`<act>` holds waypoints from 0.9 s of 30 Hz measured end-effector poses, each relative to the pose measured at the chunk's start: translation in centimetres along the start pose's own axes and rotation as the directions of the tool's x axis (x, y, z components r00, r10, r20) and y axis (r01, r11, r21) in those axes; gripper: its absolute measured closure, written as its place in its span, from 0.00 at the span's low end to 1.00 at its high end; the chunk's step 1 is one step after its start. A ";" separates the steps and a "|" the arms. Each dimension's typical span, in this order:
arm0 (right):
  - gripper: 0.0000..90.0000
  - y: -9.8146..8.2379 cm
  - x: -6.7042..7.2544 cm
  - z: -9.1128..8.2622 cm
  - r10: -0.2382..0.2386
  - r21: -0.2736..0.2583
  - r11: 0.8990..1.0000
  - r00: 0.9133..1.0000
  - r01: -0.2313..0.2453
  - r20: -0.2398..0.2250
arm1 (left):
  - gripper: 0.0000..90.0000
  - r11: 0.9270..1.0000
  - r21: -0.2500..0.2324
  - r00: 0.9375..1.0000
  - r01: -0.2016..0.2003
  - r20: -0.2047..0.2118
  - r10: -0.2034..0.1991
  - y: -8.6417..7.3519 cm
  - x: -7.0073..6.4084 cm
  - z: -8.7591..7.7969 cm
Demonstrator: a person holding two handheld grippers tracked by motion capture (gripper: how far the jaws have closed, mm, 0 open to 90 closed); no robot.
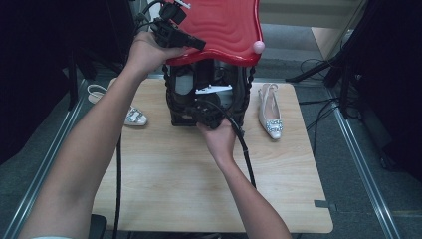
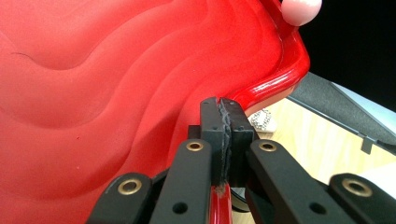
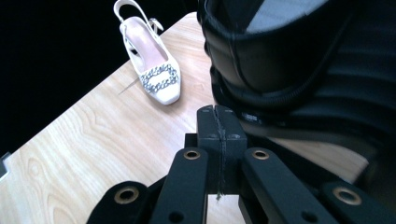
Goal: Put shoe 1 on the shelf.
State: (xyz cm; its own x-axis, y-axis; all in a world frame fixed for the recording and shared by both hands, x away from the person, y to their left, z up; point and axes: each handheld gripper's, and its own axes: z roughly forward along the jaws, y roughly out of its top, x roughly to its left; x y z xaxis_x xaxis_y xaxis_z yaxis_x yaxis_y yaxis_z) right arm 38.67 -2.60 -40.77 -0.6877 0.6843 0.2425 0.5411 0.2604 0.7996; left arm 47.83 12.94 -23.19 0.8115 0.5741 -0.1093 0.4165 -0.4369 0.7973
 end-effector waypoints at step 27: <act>1.00 -3.2 -4.7 -4.7 0.041 0.010 0.999 0.999 -0.041 0.003 | 1.00 1.000 0.004 1.000 0.008 0.008 -0.008 0.0 0.0 0.0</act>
State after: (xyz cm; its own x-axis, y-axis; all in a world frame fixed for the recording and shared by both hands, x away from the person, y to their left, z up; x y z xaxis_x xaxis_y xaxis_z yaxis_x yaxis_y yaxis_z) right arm 37.90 -9.86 -41.85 -0.6636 0.6964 0.2734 0.5734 0.2388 0.7837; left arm 47.87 12.97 -23.17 0.8112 0.5722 -0.1207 0.4247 -0.4345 0.7943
